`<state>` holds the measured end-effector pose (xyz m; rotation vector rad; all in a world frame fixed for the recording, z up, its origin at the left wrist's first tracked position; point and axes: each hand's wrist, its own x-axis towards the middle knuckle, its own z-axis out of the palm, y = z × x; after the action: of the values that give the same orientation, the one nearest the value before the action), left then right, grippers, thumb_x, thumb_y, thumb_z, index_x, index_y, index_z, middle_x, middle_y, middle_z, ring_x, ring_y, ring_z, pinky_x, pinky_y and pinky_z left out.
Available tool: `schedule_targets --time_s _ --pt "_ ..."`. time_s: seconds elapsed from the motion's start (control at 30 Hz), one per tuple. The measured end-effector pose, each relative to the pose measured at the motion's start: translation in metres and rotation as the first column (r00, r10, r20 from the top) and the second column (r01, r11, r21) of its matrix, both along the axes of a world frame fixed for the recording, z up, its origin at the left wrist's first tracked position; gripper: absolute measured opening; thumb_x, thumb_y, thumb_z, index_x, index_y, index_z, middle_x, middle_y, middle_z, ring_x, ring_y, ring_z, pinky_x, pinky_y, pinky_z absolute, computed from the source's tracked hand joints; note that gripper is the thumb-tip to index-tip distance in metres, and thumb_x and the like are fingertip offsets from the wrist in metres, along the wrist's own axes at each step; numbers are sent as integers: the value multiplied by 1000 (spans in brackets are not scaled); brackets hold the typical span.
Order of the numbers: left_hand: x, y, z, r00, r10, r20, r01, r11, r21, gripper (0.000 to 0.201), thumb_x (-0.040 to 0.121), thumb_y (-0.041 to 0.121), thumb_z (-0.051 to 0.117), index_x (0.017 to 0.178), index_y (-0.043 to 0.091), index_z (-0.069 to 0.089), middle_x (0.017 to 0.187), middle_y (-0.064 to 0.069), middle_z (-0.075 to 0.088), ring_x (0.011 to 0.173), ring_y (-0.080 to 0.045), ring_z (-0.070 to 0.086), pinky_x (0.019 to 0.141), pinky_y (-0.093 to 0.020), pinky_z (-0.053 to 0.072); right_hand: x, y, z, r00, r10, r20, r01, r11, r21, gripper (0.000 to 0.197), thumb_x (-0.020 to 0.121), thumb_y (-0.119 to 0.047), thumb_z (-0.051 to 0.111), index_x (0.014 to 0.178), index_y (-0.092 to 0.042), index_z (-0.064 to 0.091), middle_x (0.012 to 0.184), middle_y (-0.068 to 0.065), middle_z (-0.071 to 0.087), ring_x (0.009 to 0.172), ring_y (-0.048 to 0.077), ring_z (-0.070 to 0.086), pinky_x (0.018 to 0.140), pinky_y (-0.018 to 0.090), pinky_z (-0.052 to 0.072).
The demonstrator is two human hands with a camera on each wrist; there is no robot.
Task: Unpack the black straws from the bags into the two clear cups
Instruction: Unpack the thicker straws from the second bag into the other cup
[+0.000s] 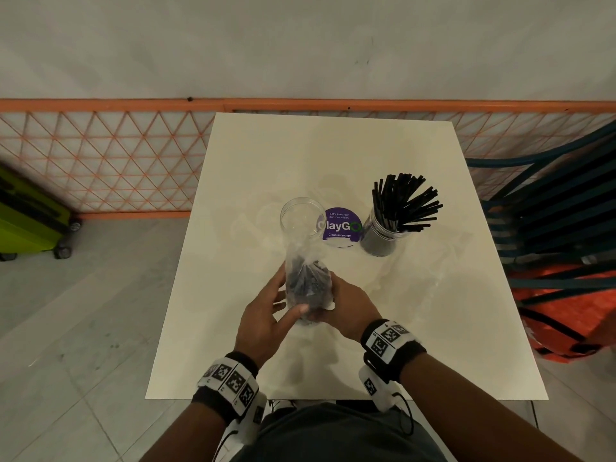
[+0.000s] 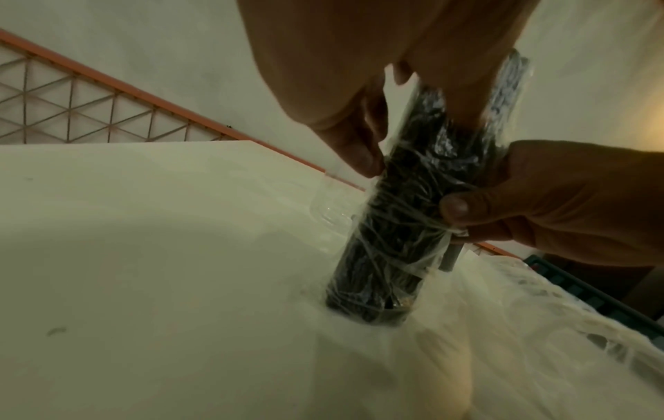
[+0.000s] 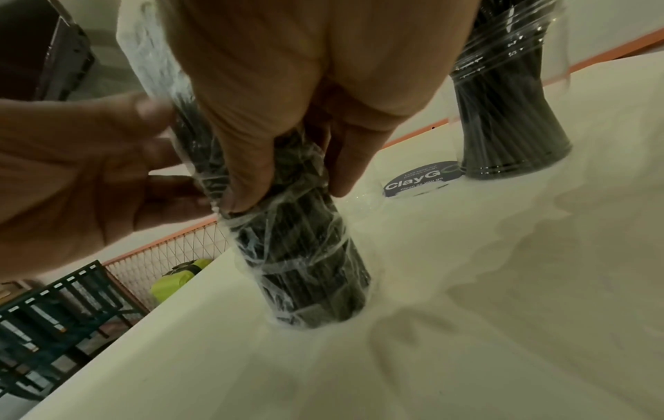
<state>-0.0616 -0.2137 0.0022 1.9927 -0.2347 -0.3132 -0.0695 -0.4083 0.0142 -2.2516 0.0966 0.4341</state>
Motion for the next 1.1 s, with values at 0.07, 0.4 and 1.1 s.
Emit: schedule_targets --time_s 0.07,0.4,1.1 --pt "-2 -1 -3 999 -2 37 1 1000 29 38 92 31 67 129 22 61 103 25 70 94 3 65 82 -5 48 -2 -1 1 1000 -4 3 4 1000 31 84 69 -44 85 140 -31 41 133 -6 60 117 18 59 95 31 46" --pt "-5 1 -8 997 17 75 -20 999 49 74 78 40 78 140 41 39 122 27 50 99 0 60 75 -8 46 -7 -1 -7 997 -56 48 53 996 69 71 74 -37 80 133 -33 41 121 -7 67 108 21 66 91 40 53" --pt "-7 1 -23 999 41 35 -46 987 157 43 89 34 70 130 24 60 122 3 69 100 -11 69 77 -16 54 -4 1 -6 999 48 17 -44 985 -166 80 71 -46 82 137 -20 44 132 1 48 119 22 49 95 33 46"
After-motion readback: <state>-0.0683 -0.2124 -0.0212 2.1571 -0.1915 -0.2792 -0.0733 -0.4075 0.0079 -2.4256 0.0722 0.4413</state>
